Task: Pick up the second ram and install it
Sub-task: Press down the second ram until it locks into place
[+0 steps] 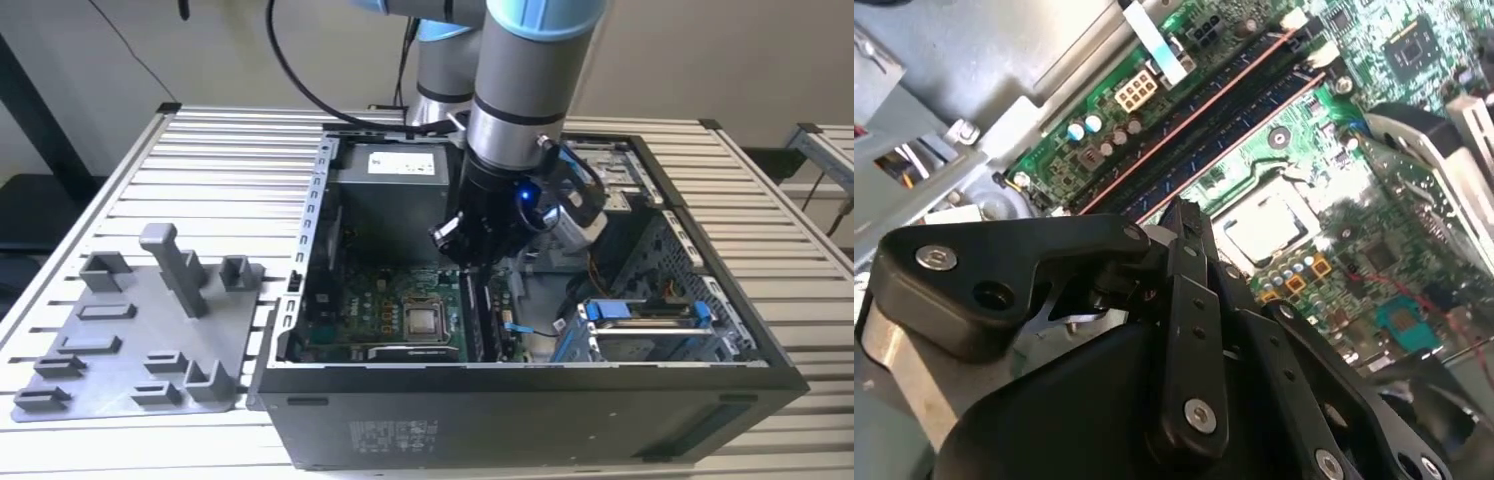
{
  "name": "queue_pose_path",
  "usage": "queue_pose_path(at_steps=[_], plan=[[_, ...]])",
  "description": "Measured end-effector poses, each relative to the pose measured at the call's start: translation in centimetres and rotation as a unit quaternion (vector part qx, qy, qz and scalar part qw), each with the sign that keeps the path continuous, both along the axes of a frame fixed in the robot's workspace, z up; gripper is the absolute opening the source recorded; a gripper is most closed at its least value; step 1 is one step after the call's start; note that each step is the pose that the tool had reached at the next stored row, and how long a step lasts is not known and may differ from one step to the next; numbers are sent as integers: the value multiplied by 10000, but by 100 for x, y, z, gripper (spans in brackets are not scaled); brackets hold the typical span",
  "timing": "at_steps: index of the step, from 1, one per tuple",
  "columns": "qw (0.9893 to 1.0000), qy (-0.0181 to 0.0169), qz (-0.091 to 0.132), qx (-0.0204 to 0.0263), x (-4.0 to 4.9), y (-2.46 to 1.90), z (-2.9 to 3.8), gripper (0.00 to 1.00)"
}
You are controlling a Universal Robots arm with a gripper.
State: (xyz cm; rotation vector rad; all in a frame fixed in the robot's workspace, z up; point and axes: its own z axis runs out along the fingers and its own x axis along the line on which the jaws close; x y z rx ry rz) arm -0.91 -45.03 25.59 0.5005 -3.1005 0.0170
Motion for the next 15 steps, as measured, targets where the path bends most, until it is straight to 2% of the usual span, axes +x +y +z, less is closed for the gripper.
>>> queue_pose_path(at_steps=[3, 7, 11, 15], plan=[[9996, 4, 271, -3, 0, -1, -3, 11], [9980, 4, 635, -1, 0, 0, -5, 11], [9950, 3, 998, -10, 0, 1, -6, 11], [9909, 8, 1347, -59, 0, -1, -5, 11]])
